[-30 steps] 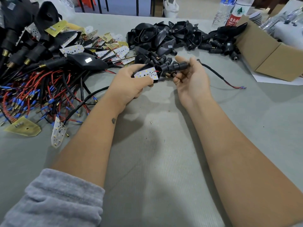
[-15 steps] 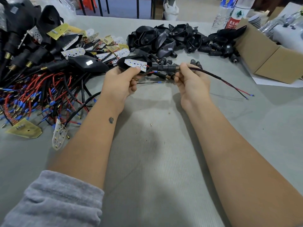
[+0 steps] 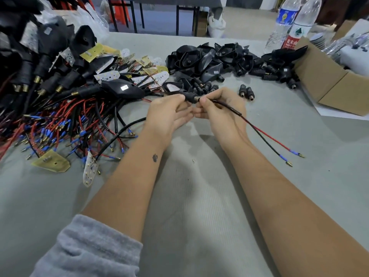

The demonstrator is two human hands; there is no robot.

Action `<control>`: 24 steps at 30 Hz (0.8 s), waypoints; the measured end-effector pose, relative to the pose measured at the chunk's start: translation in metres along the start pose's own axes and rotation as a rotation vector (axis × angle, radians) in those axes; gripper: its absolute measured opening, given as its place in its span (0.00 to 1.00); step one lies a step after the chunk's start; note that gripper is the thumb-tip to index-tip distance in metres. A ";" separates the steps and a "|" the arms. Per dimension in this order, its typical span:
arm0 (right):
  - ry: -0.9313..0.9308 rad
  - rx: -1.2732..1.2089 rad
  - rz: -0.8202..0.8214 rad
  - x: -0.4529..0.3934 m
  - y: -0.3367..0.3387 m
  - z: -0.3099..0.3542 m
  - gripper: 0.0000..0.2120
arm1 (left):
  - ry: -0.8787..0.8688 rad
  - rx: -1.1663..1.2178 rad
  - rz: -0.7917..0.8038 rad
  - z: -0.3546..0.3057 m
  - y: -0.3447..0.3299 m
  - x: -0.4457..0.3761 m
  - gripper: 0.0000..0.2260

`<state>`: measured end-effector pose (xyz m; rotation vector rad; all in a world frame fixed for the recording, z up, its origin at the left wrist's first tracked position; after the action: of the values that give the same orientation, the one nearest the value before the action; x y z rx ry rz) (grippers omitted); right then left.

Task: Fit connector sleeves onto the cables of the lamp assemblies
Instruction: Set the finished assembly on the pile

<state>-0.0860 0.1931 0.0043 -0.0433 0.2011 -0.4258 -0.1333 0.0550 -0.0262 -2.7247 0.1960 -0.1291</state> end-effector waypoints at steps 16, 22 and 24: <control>0.749 0.754 0.125 0.044 -0.050 0.045 0.03 | 0.059 -0.038 -0.088 -0.012 0.002 0.027 0.08; 0.849 0.825 0.194 0.061 -0.077 0.059 0.04 | -0.101 -0.184 -0.127 -0.052 0.013 0.027 0.15; 0.842 0.837 0.264 0.064 -0.095 0.059 0.04 | -0.106 -0.210 -0.150 -0.063 0.023 0.024 0.15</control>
<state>-0.0555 0.0805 0.0584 0.9902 0.8296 -0.2150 -0.1197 0.0053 0.0239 -2.9450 -0.0278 -0.0056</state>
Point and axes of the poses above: each hand's wrist, its own x-axis away from the middle knuckle, its own y-axis out of the back of the hand, z = x × y, the point moved 9 cm from there along -x, towards the middle knuckle, and after that the axes turned 5 degrees about -y, right-handed, at the moved point
